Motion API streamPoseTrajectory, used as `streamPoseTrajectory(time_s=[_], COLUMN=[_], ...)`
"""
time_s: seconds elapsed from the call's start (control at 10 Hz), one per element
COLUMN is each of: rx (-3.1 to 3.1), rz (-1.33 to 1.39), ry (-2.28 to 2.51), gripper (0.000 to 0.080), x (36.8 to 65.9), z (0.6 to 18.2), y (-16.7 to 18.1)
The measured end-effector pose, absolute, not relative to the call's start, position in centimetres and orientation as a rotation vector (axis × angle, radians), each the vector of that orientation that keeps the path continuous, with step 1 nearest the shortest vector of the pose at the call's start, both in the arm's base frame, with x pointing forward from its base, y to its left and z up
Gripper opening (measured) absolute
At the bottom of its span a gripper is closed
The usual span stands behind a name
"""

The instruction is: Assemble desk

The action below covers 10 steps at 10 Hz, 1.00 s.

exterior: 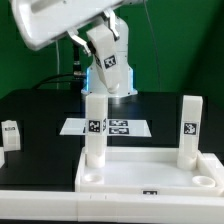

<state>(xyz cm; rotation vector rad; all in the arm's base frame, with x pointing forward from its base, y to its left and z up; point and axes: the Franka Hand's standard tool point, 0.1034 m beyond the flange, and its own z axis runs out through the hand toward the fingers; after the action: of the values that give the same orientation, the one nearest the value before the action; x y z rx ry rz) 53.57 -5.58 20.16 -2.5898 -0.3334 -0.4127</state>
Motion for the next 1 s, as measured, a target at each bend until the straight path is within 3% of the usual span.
streamPoseTrajectory(time_s=[0.4,0.6,0.8,1.0], rx=[-2.602,-2.669,-2.713,-2.721], rz=[-0.411,-0.464,-0.475,-0.474], ry=[-0.298,-0.198,-0.152,-0.173], gripper=[0.029,0.029,0.029,0.029], x=[53.8,56.0,57.4,57.2], z=[20.2,21.5,20.6,20.0], y=[-5.5,-1.8,1.1,0.7])
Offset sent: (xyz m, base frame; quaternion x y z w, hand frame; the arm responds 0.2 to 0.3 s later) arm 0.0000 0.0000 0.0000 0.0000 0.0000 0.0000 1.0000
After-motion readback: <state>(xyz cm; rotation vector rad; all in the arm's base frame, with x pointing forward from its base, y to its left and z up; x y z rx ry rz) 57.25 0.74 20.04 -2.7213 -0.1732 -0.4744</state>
